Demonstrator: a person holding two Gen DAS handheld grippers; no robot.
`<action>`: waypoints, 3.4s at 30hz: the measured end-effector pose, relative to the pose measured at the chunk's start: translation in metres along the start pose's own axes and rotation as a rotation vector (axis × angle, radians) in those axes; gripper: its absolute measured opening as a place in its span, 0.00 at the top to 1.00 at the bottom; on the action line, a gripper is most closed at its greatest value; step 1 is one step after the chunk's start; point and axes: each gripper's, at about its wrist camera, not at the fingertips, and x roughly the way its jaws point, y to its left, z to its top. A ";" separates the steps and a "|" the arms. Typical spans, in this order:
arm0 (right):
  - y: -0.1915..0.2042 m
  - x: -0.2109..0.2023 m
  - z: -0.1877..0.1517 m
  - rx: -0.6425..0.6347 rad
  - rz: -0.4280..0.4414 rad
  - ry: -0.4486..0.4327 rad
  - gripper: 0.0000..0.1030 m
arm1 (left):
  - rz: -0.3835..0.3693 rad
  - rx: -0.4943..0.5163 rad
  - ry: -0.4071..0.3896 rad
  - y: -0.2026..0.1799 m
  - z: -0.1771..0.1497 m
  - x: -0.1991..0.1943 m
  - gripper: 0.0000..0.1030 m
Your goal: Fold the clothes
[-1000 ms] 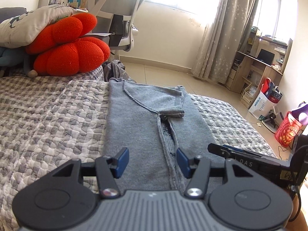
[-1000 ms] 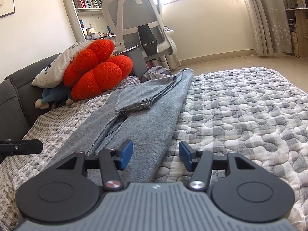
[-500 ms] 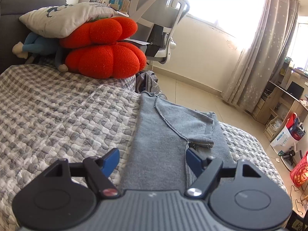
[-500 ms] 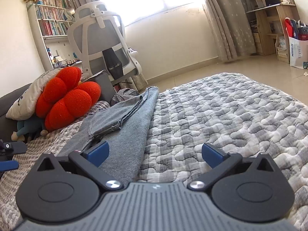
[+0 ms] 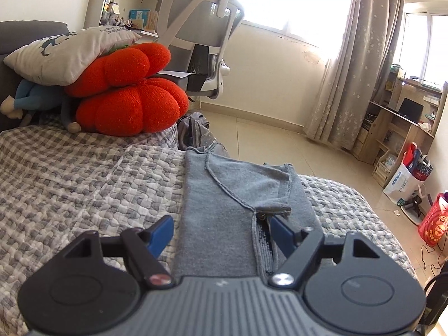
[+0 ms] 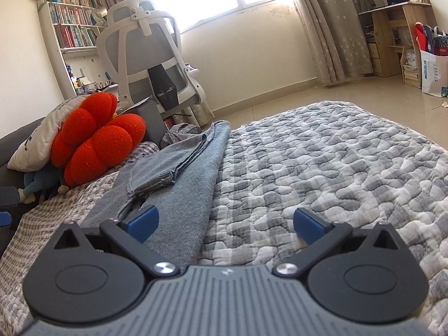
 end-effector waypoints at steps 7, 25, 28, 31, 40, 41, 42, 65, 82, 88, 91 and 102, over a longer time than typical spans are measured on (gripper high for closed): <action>-0.005 0.000 0.001 0.031 0.019 0.002 0.00 | -0.003 -0.113 0.065 -0.006 0.003 0.001 0.23; -0.012 -0.002 0.002 0.062 0.039 0.008 0.00 | 0.044 -0.136 0.096 -0.006 -0.010 0.000 0.23; -0.012 -0.002 0.002 0.062 0.039 0.008 0.00 | 0.040 -0.138 0.094 -0.007 -0.010 0.000 0.23; -0.012 -0.002 0.001 0.063 0.040 0.007 0.00 | 0.039 -0.139 0.096 -0.007 -0.009 0.001 0.23; -0.014 -0.003 0.001 0.069 0.046 0.004 0.00 | 0.041 -0.143 0.098 -0.006 -0.010 0.002 0.23; -0.014 -0.003 0.001 0.070 0.047 0.004 0.00 | 0.041 -0.142 0.098 -0.006 -0.010 0.002 0.23; -0.014 -0.003 0.001 0.071 0.047 0.004 0.00 | 0.041 -0.142 0.099 -0.007 -0.010 0.002 0.23; -0.012 -0.003 0.002 0.058 0.037 0.010 0.00 | 0.040 -0.158 0.098 -0.005 -0.009 0.001 0.23; -0.003 -0.009 -0.006 0.023 -0.017 -0.052 0.00 | -0.013 -0.171 0.107 -0.008 -0.012 0.012 0.22; -0.012 -0.003 -0.004 0.068 0.038 -0.006 0.00 | -0.051 -0.243 0.162 -0.001 -0.014 0.028 0.21; -0.023 -0.004 -0.001 0.142 0.079 -0.009 0.00 | -0.038 -0.212 0.159 0.001 -0.014 0.028 0.21; -0.036 -0.016 0.001 0.209 0.156 -0.016 0.02 | -0.026 -0.079 0.148 0.022 -0.019 0.007 0.21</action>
